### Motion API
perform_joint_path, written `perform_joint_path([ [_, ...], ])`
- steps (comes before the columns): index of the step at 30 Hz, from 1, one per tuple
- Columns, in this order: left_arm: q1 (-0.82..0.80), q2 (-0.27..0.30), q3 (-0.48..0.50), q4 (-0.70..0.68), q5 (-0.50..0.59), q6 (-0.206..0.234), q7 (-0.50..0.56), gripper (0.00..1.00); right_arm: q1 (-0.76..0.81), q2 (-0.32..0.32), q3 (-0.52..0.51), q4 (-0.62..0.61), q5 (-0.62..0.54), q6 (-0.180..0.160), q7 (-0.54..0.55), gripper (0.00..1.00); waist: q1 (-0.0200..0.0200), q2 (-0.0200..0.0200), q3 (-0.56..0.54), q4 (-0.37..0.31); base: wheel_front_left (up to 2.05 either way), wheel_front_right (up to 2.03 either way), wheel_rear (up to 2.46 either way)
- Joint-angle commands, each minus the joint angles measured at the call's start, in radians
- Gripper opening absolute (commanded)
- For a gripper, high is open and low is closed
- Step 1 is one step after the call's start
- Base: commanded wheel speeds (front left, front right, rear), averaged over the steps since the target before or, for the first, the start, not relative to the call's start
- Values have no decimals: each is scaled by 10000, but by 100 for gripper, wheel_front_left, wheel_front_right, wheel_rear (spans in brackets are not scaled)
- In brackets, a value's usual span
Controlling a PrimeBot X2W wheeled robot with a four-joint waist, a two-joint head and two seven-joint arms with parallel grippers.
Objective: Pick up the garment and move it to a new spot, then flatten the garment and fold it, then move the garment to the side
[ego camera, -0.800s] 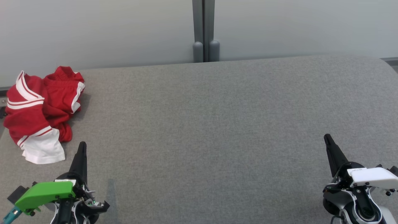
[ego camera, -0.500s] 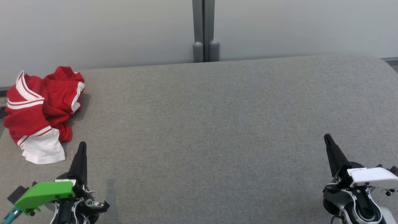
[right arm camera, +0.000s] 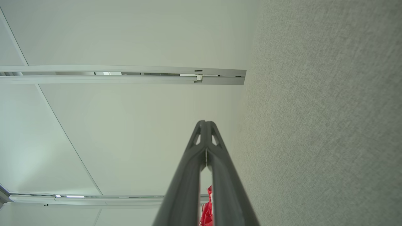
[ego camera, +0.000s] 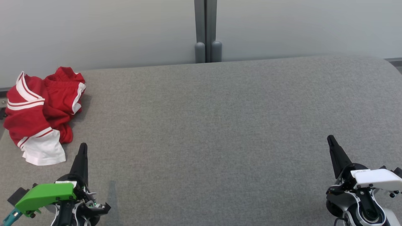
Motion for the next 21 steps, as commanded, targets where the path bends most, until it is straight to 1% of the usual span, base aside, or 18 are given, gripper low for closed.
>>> perform_joint_path([
  [1,-162,95,6,-35,3,-26,19,0,65,-57,-5,-24,-44,9,-8,0,0,0,0,0,0,0,0],
  [21,-162,96,6,-35,3,-26,19,0,65,-57,-5,-24,-44,9,-8,0,0,0,0,0,0,0,0],
])
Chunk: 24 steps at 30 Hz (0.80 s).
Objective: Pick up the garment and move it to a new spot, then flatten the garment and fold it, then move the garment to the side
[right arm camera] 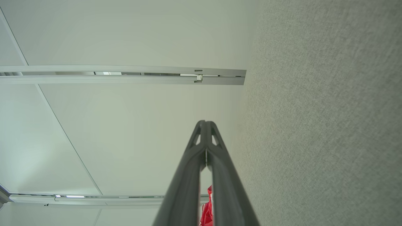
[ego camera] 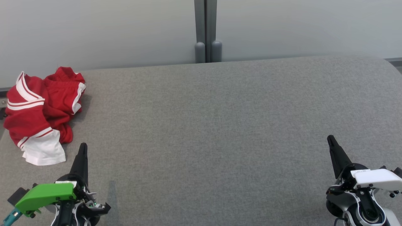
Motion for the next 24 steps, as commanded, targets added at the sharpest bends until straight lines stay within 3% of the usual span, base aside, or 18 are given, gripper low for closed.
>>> perform_joint_path([
  [1,-162,96,6,-35,3,-26,19,0,65,-57,-5,-24,-44,9,-8,0,0,0,0,0,0,0,0],
  [8,-162,96,6,-35,3,-26,19,0,65,-57,-5,-24,-44,9,-8,0,0,0,0,0,0,0,0],
  [9,19,-17,-3,58,0,2,-5,100,12,17,3,52,-1,0,-1,100,0,0,0,0,0,0,0],
  [24,395,-83,-678,275,246,-41,-567,100,445,98,169,263,-577,-1,-566,100,0,0,12,1,0,0,0],
])
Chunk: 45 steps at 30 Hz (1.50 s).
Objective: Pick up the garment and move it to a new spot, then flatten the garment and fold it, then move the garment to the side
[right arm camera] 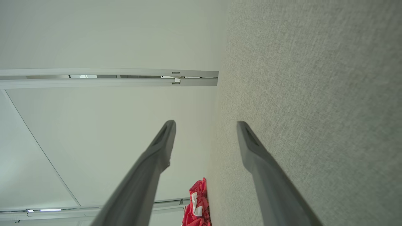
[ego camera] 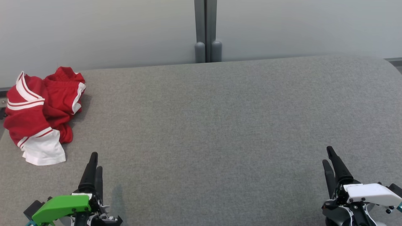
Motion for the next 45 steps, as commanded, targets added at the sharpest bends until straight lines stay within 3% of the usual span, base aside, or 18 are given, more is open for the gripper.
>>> perform_joint_path([
  [1,-94,42,-107,-186,170,-47,-119,100,-58,-77,-29,-178,-243,1,-134,100,0,-1,2,1,0,0,0],
  [8,-123,54,-308,-285,814,-72,-426,100,-59,-91,-274,-238,-1215,1,-445,100,0,-1,7,4,0,0,0],
  [30,-222,88,-808,-1431,5902,174,-1276,100,146,-126,-310,-1989,-6549,2,-1297,100,0,-1,90,45,0,0,0],
  [45,42,109,-1191,-1335,8577,297,-1752,100,427,-143,250,-2023,-9404,3,-1779,100,0,-1,132,54,0,0,0],
])
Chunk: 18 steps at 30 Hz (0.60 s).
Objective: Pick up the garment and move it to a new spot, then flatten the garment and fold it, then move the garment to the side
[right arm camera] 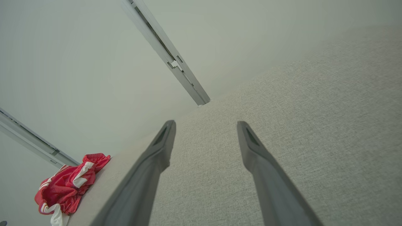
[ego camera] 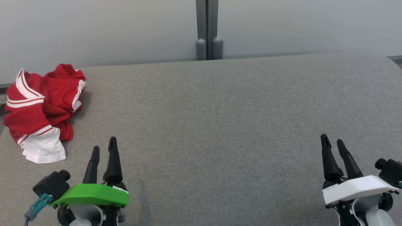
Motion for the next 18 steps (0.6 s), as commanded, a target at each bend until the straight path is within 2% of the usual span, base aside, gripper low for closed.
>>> perform_joint_path([
  [1,43,72,-14,-47,296,23,-98,100,27,-60,65,-84,-410,3,-109,100,0,0,0,0,0,0,0],
  [18,307,89,22,602,1915,-75,-563,100,151,-81,137,-20,-2552,4,-577,100,0,0,61,34,0,0,0],
])
